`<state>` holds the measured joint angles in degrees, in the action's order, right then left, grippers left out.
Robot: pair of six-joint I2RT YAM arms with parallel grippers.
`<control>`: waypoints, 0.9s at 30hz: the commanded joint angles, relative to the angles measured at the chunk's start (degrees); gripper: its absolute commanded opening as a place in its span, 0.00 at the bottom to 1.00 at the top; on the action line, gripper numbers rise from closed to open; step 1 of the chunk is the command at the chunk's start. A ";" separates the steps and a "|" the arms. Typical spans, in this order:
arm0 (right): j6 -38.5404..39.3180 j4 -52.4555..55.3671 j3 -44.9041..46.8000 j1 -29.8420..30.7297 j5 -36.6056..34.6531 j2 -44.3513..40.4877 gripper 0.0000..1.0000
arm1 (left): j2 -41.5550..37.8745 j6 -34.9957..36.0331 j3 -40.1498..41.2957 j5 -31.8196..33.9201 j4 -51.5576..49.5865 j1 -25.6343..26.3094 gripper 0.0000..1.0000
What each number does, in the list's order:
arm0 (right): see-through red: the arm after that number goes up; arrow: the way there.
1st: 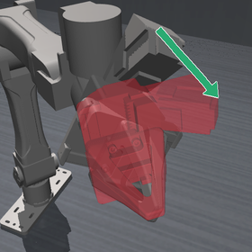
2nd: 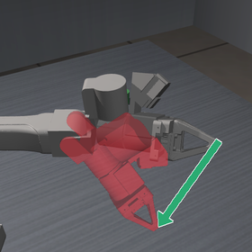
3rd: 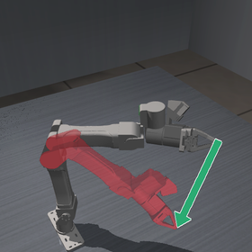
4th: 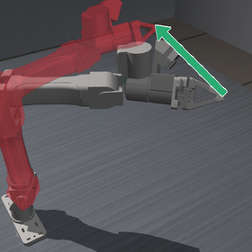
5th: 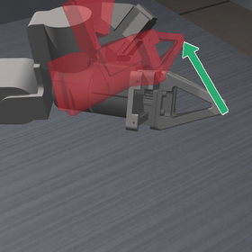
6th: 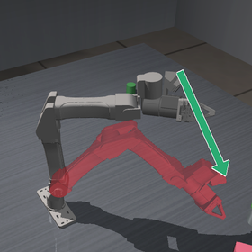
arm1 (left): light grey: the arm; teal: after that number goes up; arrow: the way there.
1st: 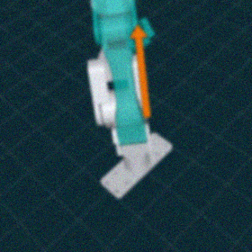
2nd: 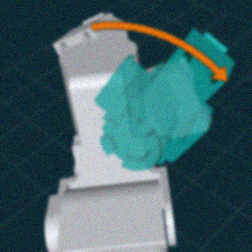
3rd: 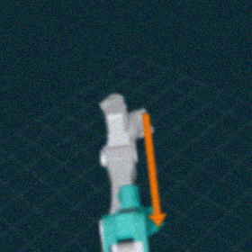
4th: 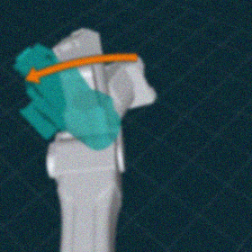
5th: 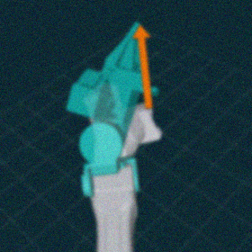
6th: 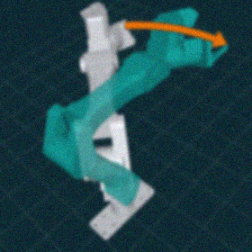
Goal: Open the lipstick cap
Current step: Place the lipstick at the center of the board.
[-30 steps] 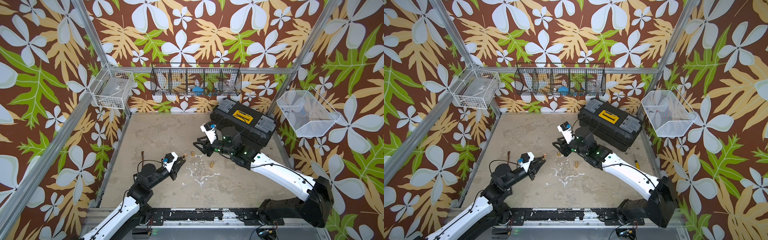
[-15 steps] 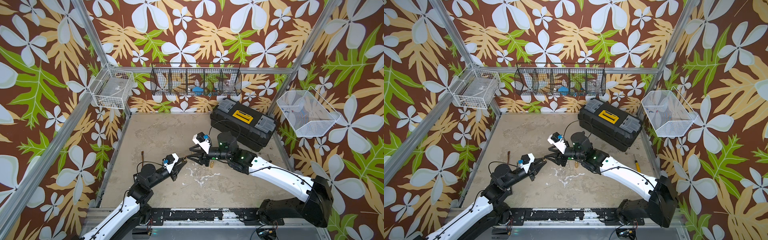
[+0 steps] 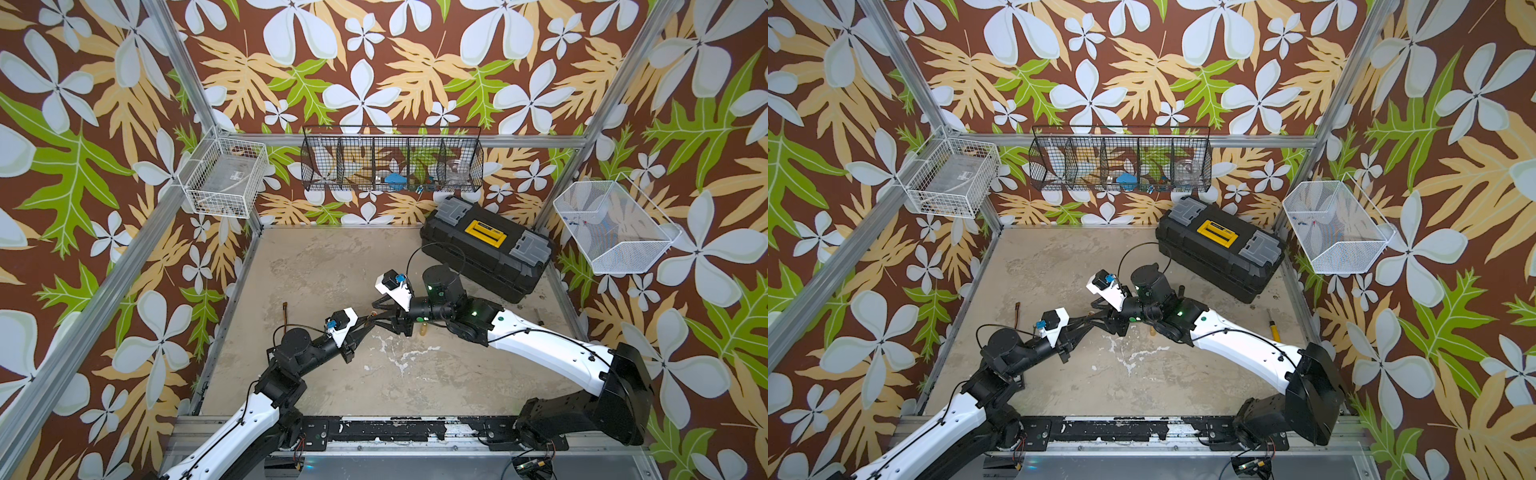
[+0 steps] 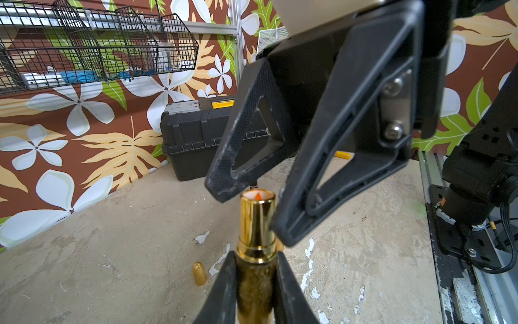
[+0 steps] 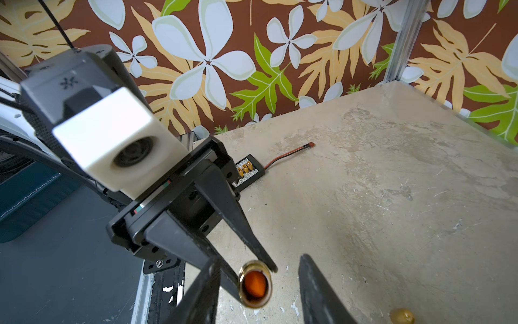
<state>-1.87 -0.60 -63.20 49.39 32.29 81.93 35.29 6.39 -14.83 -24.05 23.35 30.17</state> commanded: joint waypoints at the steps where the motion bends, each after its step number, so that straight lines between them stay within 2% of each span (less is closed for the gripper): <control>1: 0.18 0.62 -0.69 0.11 1.28 0.46 0.44 | -0.13 0.46 0.15 -0.30 1.44 0.00 0.13; 17: -1.14 1.53 -1.64 0.18 1.29 1.49 0.19 | -0.10 0.38 0.21 0.10 1.34 -0.01 0.16; 20: -1.11 1.72 -1.83 0.19 1.33 1.44 0.18 | -0.02 0.37 0.21 0.28 1.19 0.04 0.18; 25: -1.03 1.99 -1.66 0.18 2.07 0.91 0.17 | 0.29 0.29 0.26 0.58 1.00 0.02 0.30; 27: -0.94 2.12 -1.66 0.25 1.79 0.81 0.17 | 0.35 0.20 0.24 0.75 0.99 0.02 0.40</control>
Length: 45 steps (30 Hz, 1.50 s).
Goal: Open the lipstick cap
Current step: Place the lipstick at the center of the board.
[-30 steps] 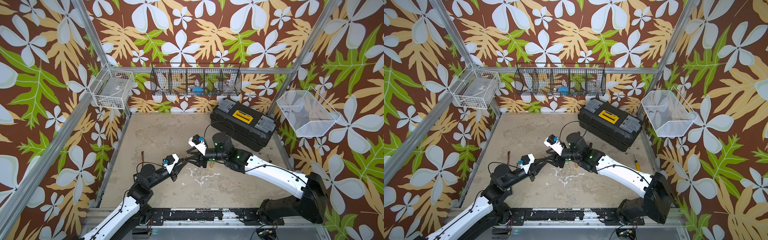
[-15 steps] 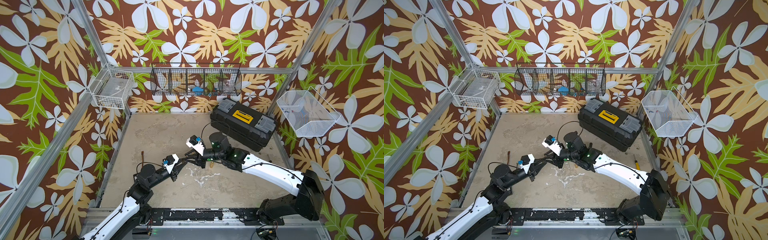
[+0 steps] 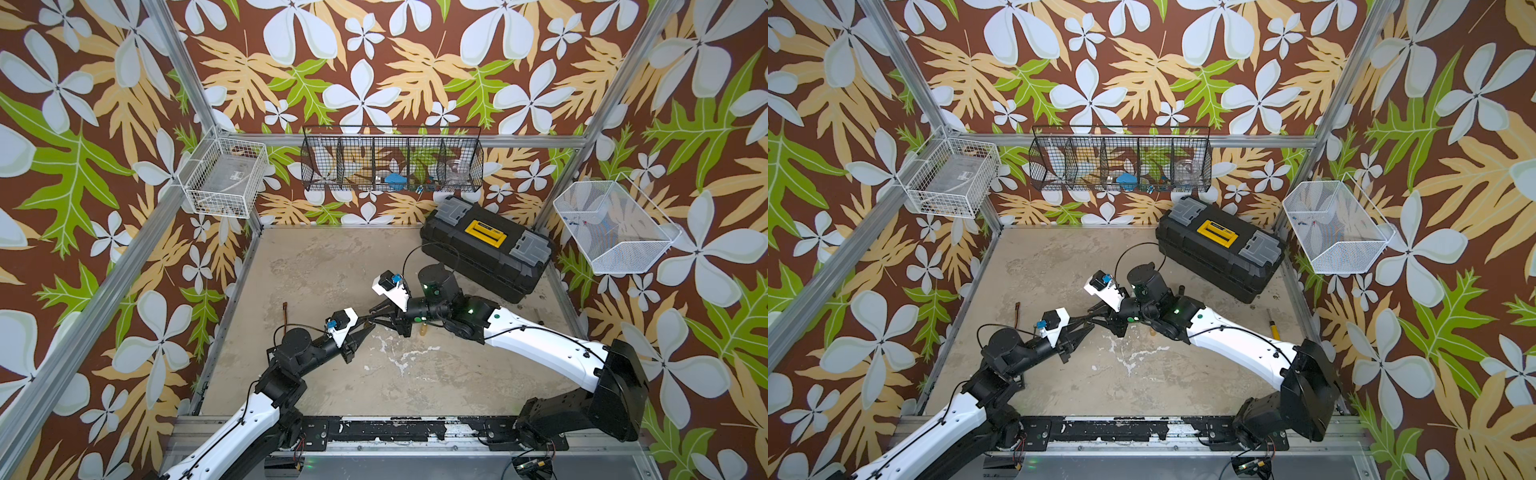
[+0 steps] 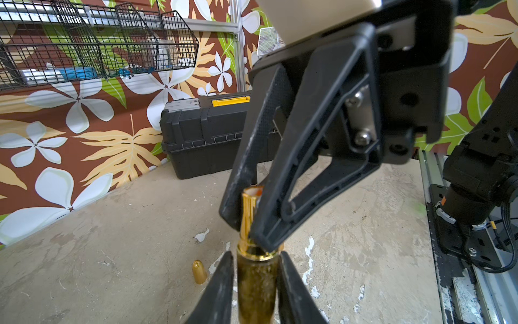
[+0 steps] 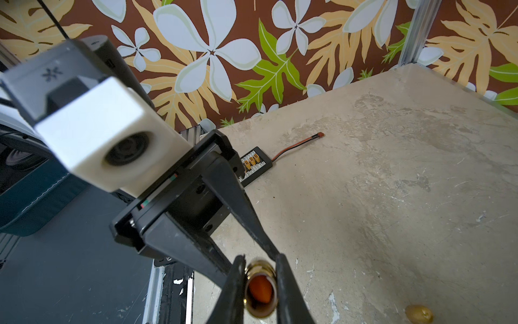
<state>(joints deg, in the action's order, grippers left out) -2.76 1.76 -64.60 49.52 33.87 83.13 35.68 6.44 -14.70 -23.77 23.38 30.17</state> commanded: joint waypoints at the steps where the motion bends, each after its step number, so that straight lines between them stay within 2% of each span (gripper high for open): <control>1: -0.03 -0.15 -0.27 0.05 0.16 -0.58 0.17 | 0.08 0.07 0.16 0.44 1.03 -0.02 0.41; 7: 0.03 0.84 -0.39 0.09 -6.82 -0.80 0.16 | 1.70 -0.40 -0.22 -0.71 0.65 0.00 0.57; 12: -1.46 1.15 -0.24 0.08 -18.25 -0.61 0.15 | 2.01 -0.28 -0.56 0.12 -0.54 0.05 0.62; 16: -4.32 -1.78 1.65 0.00 -27.38 0.07 0.16 | 1.33 0.49 -2.05 7.12 -4.49 0.01 0.63; 23: -7.02 -5.92 5.73 -0.03 -36.00 3.95 0.16 | 0.32 -2.63 -4.93 21.60 -9.69 -0.03 0.63; 31: -9.77 -8.24 6.55 0.08 -36.25 11.32 0.16 | -0.09 -5.57 -6.91 27.36 -11.62 -0.02 0.62; 36: -10.19 -9.50 5.95 0.23 -36.11 15.32 0.16 | -0.38 -10.44 -8.89 36.62 -14.69 -0.03 0.63; 45: -7.64 -12.04 5.17 2.06 -37.59 20.10 0.16 | -0.83 -10.84 -9.73 39.14 -15.95 -0.03 0.66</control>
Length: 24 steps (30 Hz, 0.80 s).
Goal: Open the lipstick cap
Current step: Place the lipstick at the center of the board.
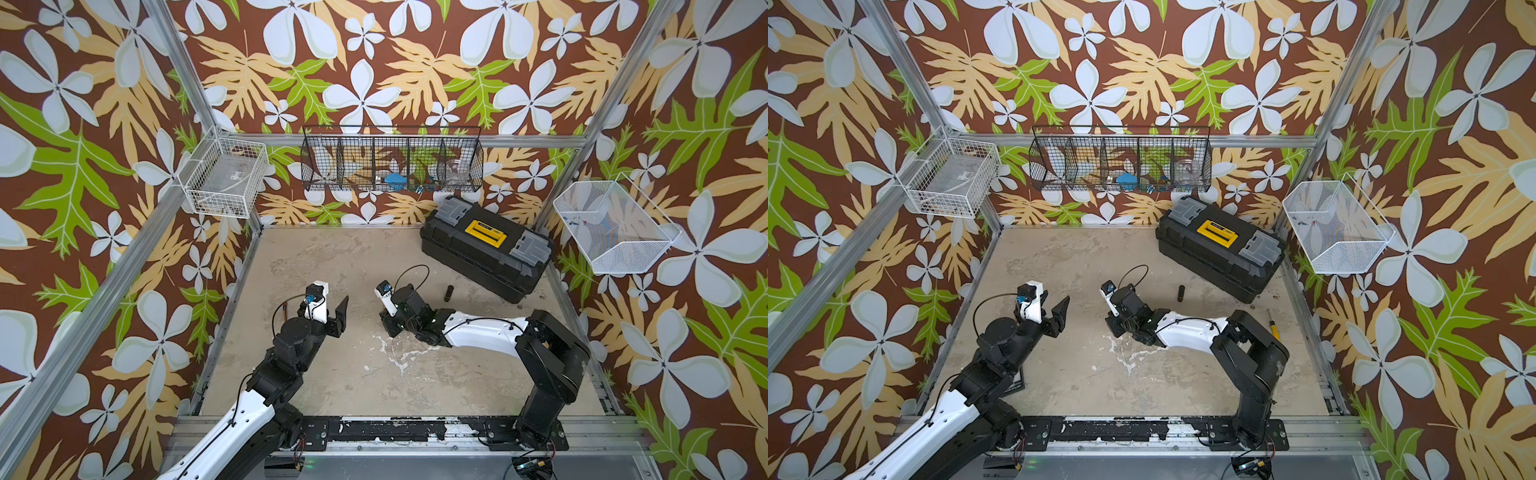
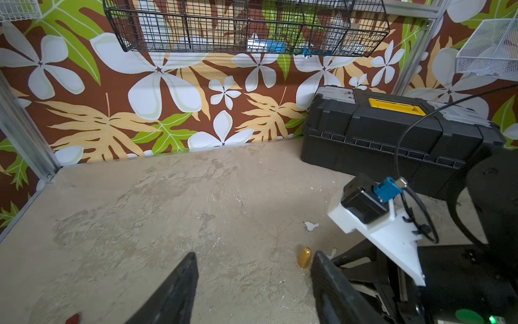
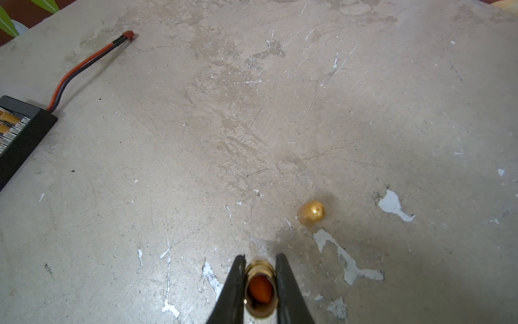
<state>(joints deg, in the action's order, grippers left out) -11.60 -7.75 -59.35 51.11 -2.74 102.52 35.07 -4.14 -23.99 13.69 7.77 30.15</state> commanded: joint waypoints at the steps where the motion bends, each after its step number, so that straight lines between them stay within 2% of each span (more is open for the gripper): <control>1: 1.38 -2.54 -0.19 0.65 -1.42 1.21 0.16 | -0.26 -0.25 -0.45 1.72 -0.42 -0.01 0.66; 14: 1.36 -5.45 0.42 1.27 -6.13 3.87 0.15 | -0.42 0.52 -0.27 2.69 -0.65 -0.01 0.70; 24: 1.38 -5.79 1.17 1.27 -6.95 4.36 0.17 | -0.21 0.63 -0.11 2.25 -0.47 -0.01 0.71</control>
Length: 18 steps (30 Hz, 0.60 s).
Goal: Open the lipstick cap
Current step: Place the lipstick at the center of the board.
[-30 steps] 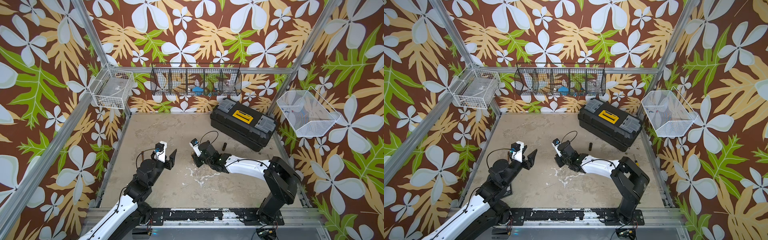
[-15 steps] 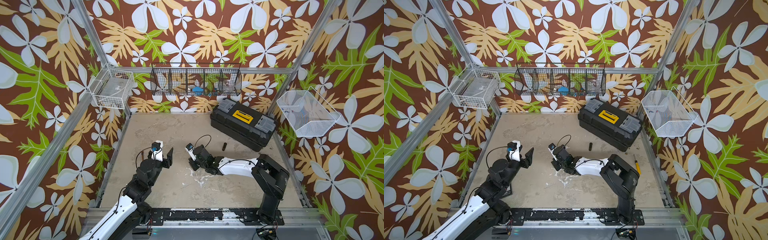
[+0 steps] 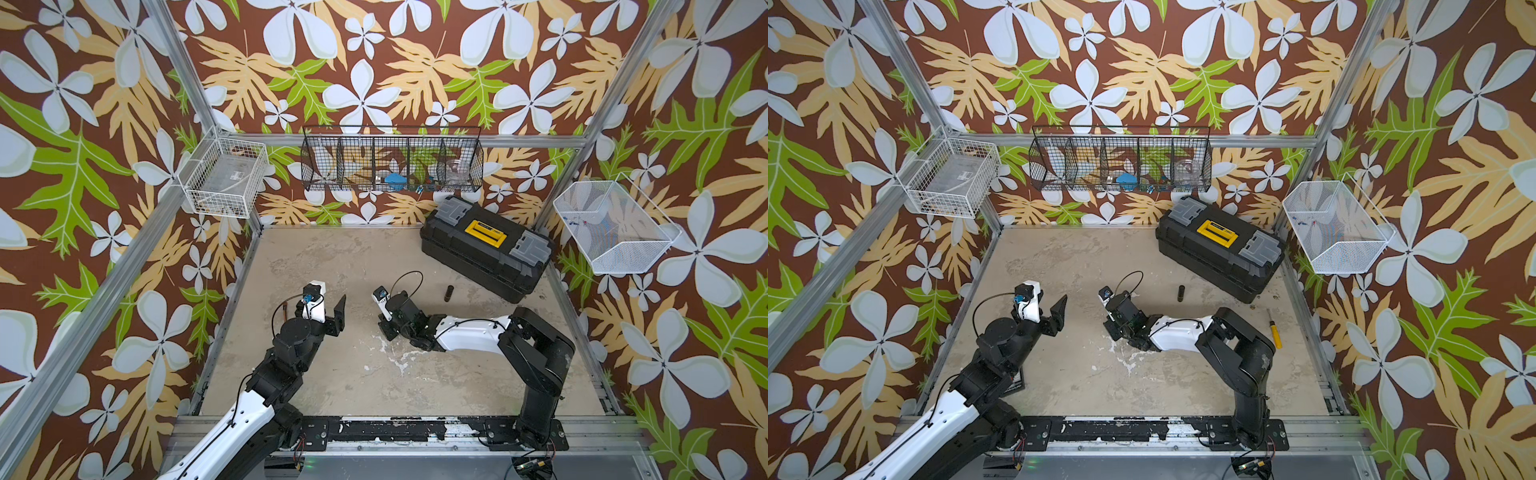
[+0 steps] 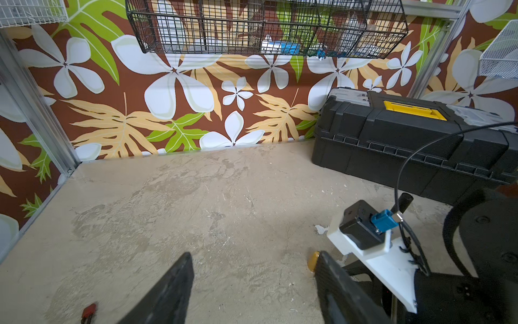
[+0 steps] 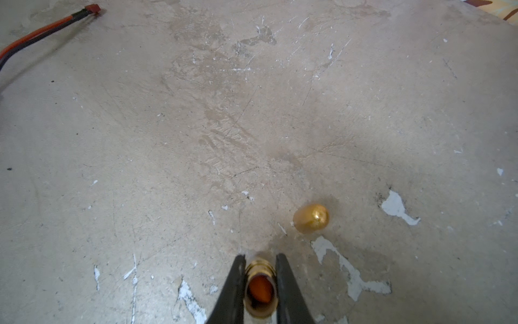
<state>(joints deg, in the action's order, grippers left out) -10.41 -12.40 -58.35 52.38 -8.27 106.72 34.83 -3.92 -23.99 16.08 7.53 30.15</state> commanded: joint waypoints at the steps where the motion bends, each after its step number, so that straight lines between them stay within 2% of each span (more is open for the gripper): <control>1: 0.30 -1.14 0.16 0.00 -1.24 0.17 0.18 | 0.06 0.49 -0.09 -0.24 -0.22 0.04 0.72; 6: 0.92 -0.47 -0.19 0.05 -1.08 0.52 0.19 | 0.09 0.76 -0.01 -0.83 -0.23 -0.01 0.73; 18: 0.99 1.49 -1.24 0.00 -0.96 0.27 0.29 | 0.34 1.02 0.26 -0.63 0.01 0.01 0.74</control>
<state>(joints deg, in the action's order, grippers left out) -9.82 -11.42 -59.13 52.38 -8.95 107.00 35.20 -3.64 -23.83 15.81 7.53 30.17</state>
